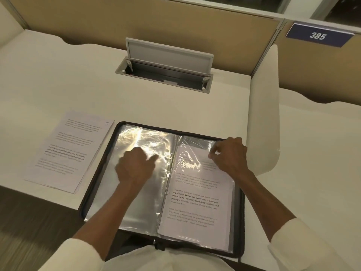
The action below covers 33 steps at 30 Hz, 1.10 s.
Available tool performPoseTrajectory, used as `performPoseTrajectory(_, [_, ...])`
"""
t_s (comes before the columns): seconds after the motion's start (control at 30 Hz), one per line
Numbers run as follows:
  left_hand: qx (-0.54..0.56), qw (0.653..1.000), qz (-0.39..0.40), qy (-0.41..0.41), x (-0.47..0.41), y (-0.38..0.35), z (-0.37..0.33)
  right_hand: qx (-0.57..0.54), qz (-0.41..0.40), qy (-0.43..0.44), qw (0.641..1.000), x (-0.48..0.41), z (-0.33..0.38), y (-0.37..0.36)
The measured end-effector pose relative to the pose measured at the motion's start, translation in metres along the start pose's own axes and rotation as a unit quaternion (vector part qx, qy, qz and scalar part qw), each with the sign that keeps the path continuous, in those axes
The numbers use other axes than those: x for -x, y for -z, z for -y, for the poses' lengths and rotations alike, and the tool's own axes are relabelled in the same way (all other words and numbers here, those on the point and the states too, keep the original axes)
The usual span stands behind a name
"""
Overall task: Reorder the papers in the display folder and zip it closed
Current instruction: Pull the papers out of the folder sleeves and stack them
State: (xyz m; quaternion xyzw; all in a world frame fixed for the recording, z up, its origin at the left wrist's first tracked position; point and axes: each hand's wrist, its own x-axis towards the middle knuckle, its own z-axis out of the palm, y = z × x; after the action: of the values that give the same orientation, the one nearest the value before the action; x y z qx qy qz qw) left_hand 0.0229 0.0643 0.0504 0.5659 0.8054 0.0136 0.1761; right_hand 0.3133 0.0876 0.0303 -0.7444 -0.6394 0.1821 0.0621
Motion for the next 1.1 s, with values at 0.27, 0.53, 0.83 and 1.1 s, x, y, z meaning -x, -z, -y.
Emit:
performPoseTrajectory(0.27, [0.412,0.879,0.229,0.070,-0.002,-0.017,-0.095,-0.008,0.076,0.070,0.995,-0.011,0.044,0.034])
performPoseTrajectory(0.53, [0.430,0.849,0.281,0.123,-0.010,-0.020,-0.118,-0.035,0.132,0.075,0.988,-0.023,0.052,0.048])
performPoseTrajectory(0.83, [0.459,0.830,0.290,0.130,-0.013,-0.020,-0.127,-0.030,0.347,0.057,0.936,-0.061,0.062,0.081])
performPoseTrajectory(1.1, [0.478,0.825,0.271,0.134,-0.004,-0.031,-0.124,0.012,0.405,-0.015,0.914,-0.106,0.073,0.079])
